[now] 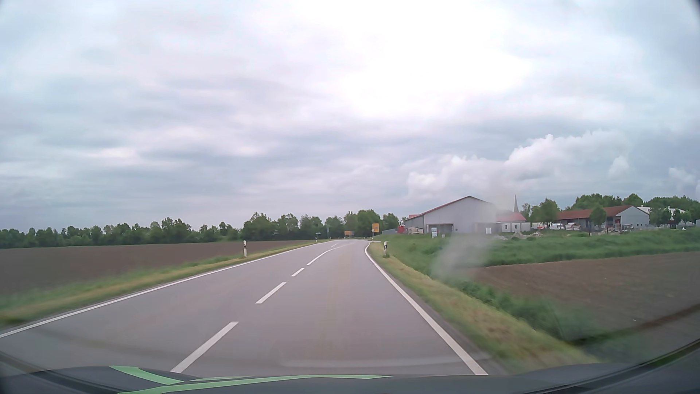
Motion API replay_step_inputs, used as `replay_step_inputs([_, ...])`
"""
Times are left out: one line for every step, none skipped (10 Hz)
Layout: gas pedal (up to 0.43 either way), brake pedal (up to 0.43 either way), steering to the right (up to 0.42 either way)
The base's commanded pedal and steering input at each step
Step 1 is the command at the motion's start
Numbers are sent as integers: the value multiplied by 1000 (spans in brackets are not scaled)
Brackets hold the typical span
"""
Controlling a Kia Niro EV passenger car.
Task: Follow the waypoints while adhering to traffic rules and regulations
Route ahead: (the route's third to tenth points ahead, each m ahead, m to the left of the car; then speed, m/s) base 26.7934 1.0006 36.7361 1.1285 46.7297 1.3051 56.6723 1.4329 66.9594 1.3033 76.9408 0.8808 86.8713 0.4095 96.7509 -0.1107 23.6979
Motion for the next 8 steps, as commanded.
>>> replay_step_inputs([0,0,4])
replay_step_inputs([0,0,4])
replay_step_inputs([0,0,5])
replay_step_inputs([0,6,5])
replay_step_inputs([0,12,5])
replay_step_inputs([0,18,5])
replay_step_inputs([0,24,5])
replay_step_inputs([0,30,5])
